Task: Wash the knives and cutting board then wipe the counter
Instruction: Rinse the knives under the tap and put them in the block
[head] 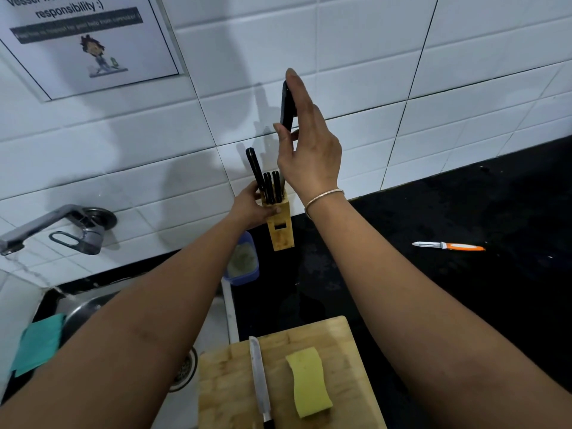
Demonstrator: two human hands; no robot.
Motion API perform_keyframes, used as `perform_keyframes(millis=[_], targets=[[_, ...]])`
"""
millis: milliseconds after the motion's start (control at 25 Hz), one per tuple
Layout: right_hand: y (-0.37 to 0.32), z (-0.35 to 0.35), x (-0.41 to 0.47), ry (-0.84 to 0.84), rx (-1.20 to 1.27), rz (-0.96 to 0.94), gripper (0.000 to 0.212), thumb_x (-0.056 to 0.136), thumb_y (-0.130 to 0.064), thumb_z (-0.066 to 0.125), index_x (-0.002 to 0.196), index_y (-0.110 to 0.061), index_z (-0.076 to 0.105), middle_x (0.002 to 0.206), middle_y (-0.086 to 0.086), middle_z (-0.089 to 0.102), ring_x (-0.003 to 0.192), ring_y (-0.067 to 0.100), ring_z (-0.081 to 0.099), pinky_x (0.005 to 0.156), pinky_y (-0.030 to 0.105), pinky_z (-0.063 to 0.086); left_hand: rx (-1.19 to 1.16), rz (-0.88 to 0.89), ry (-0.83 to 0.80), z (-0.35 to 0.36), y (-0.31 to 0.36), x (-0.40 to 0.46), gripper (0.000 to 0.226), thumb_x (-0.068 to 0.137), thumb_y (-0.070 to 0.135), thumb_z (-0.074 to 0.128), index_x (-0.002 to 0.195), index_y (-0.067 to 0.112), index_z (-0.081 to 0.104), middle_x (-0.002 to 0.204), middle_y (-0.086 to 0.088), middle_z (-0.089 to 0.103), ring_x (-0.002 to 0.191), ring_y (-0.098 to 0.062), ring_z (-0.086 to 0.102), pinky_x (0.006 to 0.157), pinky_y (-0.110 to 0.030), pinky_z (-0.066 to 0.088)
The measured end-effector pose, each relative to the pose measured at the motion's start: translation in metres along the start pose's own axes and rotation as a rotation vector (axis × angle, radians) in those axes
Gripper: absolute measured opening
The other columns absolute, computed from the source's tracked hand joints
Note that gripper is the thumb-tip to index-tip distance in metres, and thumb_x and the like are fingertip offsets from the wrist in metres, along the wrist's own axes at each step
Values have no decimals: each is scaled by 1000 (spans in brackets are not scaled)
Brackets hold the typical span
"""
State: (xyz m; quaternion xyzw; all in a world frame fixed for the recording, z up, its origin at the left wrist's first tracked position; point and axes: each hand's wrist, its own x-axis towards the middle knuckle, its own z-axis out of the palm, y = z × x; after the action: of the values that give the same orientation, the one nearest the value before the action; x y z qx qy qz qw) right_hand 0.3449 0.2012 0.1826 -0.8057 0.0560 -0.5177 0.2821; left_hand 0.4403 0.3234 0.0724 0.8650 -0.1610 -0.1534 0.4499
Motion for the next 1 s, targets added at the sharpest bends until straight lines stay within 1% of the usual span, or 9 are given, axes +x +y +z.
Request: perform_keyframes(millis=[120,240,360,560,680,760,840,920,1000], targets=[[3,9,-4,-50,-71,-67,44,100,-32,49,144,-29,46,106,-5,66,72,14,63,53,32,51,2,17,1,-1,-1,0,83,75,13,87,145,18,43,134,-10,60,119,-31,60,92,-54,55],[26,20,-25,-238,-130,4,37,99,-29,47,135,-28,56,105,-2,68,88,21,65,62,34,51,-4,29,9,0,-1,-1,81,74,13,88,143,19,45,126,-5,61,116,-30,62,90,-52,56],[49,22,-50,-428,-182,103,50,96,-20,49,145,-33,46,97,2,65,89,24,59,65,38,50,8,31,18,2,-1,1,79,73,16,88,141,20,47,127,-6,62,115,-28,63,90,-50,57],[52,28,-52,-365,-79,66,52,95,-19,49,146,-26,46,106,3,65,98,25,57,74,38,52,29,30,26,4,-4,2,88,75,19,88,147,21,39,137,-5,58,128,-24,55,99,-41,52],[48,23,-71,-346,-9,233,61,94,-20,53,152,-25,33,113,-2,63,97,16,58,77,31,51,25,-66,16,5,-7,-9,119,74,23,88,159,23,5,153,-13,41,140,-28,42,107,-40,45],[40,19,-97,-314,-39,357,51,90,-16,56,139,-26,45,104,-5,62,89,15,60,73,32,52,24,-182,41,2,-18,-26,119,75,28,87,158,24,1,149,-17,42,134,-33,46,100,-39,47],[33,17,-127,-504,-110,465,30,85,-15,56,114,-25,57,97,-2,63,85,20,63,73,38,56,135,-211,94,-2,-38,-50,94,81,26,81,152,19,20,127,-14,57,118,-32,57,86,-32,46],[20,18,-161,-929,-143,531,18,81,-17,57,97,-21,64,95,4,68,83,26,67,76,39,58,200,-222,142,-5,-61,-78,56,86,18,70,136,14,44,109,-10,62,106,-30,63,79,-30,46],[5,21,-193,-1274,-127,601,15,81,-14,55,87,-12,69,82,8,72,67,25,72,68,39,62,149,-274,123,-5,-84,-106,28,88,12,58,116,11,58,102,-13,67,92,-30,69,75,-36,57]])
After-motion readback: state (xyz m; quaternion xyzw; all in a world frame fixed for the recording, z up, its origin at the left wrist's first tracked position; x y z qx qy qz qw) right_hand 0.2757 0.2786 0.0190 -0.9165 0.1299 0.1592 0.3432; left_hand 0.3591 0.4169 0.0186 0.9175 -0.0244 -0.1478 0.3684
